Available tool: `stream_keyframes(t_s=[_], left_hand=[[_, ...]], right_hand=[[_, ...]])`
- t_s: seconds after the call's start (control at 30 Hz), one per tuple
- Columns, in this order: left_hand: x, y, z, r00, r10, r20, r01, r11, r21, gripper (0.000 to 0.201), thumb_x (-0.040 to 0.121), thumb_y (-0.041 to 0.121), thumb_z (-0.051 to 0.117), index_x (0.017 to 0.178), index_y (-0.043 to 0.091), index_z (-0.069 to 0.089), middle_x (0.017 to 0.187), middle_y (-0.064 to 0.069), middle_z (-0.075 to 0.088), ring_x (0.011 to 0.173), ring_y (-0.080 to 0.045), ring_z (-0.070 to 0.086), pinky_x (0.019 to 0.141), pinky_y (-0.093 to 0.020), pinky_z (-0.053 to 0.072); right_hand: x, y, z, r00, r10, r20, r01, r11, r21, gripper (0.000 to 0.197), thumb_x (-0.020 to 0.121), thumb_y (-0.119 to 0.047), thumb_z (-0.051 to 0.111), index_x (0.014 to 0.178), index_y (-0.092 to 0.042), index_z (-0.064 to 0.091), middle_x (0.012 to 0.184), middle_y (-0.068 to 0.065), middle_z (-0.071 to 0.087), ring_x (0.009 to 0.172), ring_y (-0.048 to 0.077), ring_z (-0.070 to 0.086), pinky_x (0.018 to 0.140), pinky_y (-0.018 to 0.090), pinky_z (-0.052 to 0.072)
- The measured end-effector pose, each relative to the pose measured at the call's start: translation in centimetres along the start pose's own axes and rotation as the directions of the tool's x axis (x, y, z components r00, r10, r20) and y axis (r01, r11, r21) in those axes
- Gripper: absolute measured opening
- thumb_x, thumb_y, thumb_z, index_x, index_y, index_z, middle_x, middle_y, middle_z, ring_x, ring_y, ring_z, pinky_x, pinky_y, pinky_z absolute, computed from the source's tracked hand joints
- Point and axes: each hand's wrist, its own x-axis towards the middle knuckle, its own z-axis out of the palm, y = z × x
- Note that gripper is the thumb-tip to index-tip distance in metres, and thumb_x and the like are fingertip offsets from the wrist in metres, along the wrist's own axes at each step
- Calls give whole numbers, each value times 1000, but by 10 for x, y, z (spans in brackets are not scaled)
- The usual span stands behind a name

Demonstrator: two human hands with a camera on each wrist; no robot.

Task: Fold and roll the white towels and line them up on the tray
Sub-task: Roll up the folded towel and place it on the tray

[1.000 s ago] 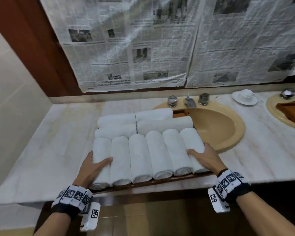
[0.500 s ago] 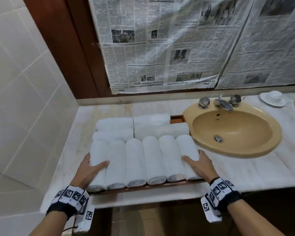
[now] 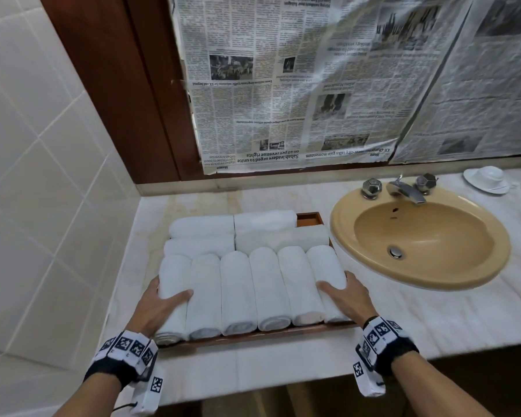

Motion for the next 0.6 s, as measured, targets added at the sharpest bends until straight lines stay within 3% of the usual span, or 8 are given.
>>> stream_keyframes(t_s=[0.07,0.2,0.33,0.6], left_hand=[[7,-1,0,1000,-13,11,13,1000,2,107,56,60,88,143,20,42,130,-3,58,111,-26,59,93,-46,51],[24,-4,1,999,-22,32,21,998,54,106,49,73,84,137,27,48,126,1,63,108,-22,63,94,-50,53],[35,-1,3,998,-48,30,45,995,86,104,48,72,85,135,26,51,124,1,64,107,-23,64,94,-50,53],[38,3,6,996,-83,15,80,988,132,99,48,69,85,130,22,55,120,-2,66,103,-24,64,90,-48,54]], right_hand=[[4,-6,0,1000,2,11,-2,1000,-10,77,70,-64,73,125,-14,51,118,5,60,103,25,56,83,37,46],[18,-15,-2,999,22,37,-20,999,-39,88,58,-76,61,123,-18,52,117,5,58,104,26,54,84,38,46],[30,-23,0,996,71,49,-66,993,-96,87,65,-71,60,130,-15,45,125,10,46,117,31,45,98,46,42],[29,-27,8,997,80,2,-79,978,-193,81,80,-61,61,136,-6,41,133,13,43,125,33,43,101,45,40]])
